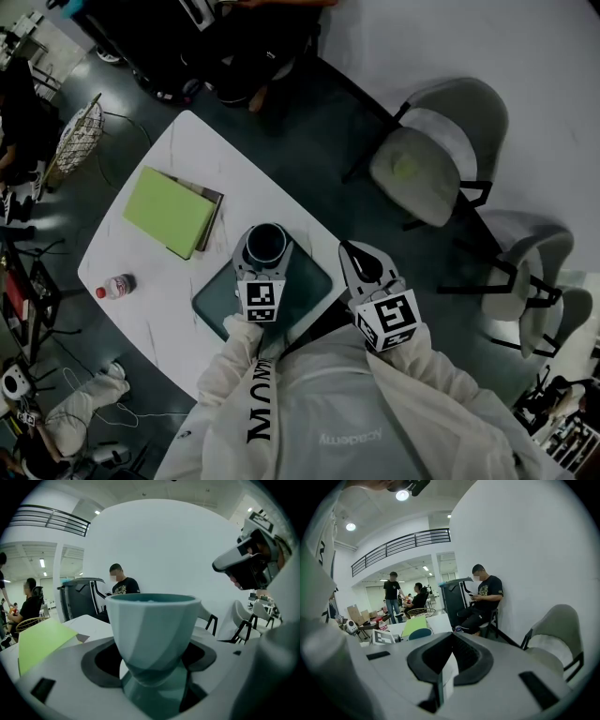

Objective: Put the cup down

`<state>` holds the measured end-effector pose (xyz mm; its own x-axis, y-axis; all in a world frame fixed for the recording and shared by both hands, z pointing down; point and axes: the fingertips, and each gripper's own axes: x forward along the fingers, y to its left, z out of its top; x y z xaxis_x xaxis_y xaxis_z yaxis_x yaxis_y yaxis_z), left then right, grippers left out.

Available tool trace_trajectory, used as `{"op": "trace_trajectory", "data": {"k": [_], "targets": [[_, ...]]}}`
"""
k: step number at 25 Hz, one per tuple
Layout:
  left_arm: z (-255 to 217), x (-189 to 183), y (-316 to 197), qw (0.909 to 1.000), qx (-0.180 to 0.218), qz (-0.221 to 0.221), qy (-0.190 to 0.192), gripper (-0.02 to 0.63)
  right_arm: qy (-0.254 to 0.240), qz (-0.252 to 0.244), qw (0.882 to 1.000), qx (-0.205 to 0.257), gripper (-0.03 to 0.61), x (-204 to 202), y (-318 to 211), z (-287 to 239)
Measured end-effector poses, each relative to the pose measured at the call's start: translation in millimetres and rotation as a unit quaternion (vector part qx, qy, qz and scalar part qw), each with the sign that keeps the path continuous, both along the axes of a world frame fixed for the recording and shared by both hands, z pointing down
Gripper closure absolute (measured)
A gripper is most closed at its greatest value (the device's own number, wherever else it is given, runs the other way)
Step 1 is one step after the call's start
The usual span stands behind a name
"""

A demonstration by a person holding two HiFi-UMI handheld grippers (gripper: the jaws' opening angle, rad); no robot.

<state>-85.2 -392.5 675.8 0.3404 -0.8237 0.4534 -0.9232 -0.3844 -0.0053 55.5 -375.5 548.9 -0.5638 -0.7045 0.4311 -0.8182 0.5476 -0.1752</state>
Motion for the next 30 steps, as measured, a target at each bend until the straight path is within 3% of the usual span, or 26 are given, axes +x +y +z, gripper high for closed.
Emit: {"op": "trace_trajectory", "data": {"k": [14, 30], "targets": [[20, 1, -7, 0.9998, -0.016, -0.004, -0.010, 0.242, 0.004, 0.000, 1.000, -0.009, 0.574, 6, -6, 7], [25, -3, -5, 0.9995, -0.023, -0.018, 0.008, 0.241, 0.009, 0.000, 1.000, -0.013, 0.574, 5, -8, 9]]}}
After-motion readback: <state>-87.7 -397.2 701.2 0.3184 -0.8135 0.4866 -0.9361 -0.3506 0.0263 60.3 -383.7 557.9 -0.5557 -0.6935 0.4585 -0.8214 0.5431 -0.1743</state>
